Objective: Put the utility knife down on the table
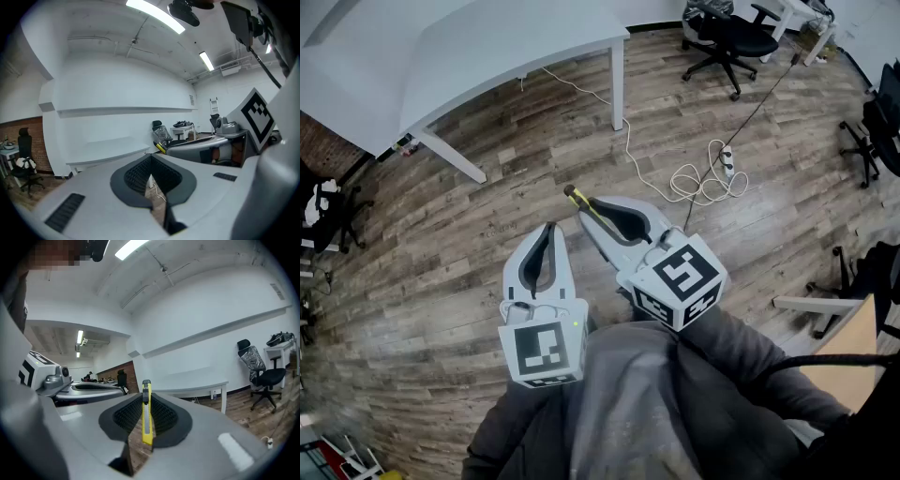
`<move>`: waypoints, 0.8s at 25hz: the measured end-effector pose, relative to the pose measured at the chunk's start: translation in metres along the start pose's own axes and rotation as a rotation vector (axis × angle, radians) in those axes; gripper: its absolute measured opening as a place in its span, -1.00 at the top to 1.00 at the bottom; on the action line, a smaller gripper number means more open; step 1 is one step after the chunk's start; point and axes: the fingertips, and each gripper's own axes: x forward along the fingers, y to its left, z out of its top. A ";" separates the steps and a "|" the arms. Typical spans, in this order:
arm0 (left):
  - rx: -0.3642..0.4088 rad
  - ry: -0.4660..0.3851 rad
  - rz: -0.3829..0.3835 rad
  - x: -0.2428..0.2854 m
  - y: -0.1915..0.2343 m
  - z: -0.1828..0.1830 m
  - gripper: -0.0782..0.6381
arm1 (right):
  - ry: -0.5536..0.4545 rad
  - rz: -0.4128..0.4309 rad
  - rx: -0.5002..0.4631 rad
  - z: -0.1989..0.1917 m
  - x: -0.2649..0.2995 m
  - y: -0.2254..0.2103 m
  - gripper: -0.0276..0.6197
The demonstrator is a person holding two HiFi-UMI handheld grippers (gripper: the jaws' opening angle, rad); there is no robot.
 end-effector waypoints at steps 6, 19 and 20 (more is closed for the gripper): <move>0.014 0.035 -0.009 0.015 -0.023 0.000 0.77 | 0.001 0.014 0.000 0.000 -0.011 -0.023 0.74; 0.000 0.077 0.014 0.051 -0.042 -0.005 0.77 | 0.005 0.062 0.051 0.002 -0.011 -0.064 0.74; -0.005 0.081 0.013 0.055 -0.039 -0.006 0.77 | 0.006 0.058 0.055 0.001 -0.008 -0.066 0.74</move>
